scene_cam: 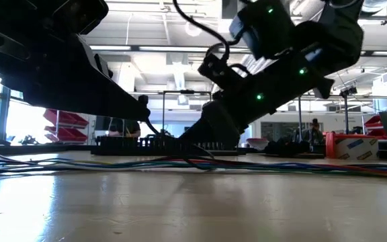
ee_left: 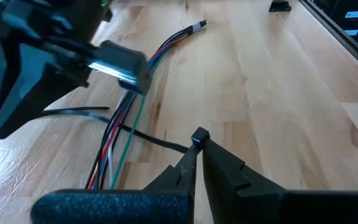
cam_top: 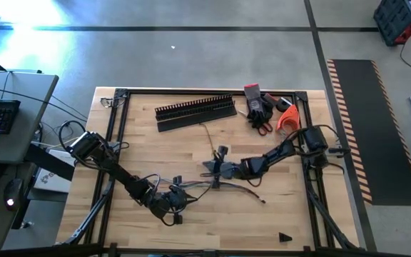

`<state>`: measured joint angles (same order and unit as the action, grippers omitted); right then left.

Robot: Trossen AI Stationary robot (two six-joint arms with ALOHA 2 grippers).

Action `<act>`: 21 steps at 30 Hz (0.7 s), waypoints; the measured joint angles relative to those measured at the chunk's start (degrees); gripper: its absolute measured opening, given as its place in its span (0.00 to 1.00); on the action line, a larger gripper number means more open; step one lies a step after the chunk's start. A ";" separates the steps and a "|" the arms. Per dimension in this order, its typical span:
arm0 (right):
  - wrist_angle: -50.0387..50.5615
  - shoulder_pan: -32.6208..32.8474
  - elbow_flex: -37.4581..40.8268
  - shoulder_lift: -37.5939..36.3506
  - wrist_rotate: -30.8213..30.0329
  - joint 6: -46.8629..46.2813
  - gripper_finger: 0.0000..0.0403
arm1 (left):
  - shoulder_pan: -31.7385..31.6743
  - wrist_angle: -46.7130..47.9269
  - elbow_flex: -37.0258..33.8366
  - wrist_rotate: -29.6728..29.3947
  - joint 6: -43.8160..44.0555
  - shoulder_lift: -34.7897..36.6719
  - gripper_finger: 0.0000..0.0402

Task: Ziptie cables
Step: Wrap the top black zip tie around the colored cable bundle

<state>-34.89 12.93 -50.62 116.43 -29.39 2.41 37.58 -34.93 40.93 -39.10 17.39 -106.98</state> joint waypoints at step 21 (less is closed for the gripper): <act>-3.50 15.31 -0.06 -1.89 -20.59 37.07 0.00 | 0.33 -2.12 -0.02 0.01 -1.01 0.00 0.00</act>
<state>-38.39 28.25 -50.68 114.54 -49.98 39.47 37.91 -37.05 40.91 -39.09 16.38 -106.98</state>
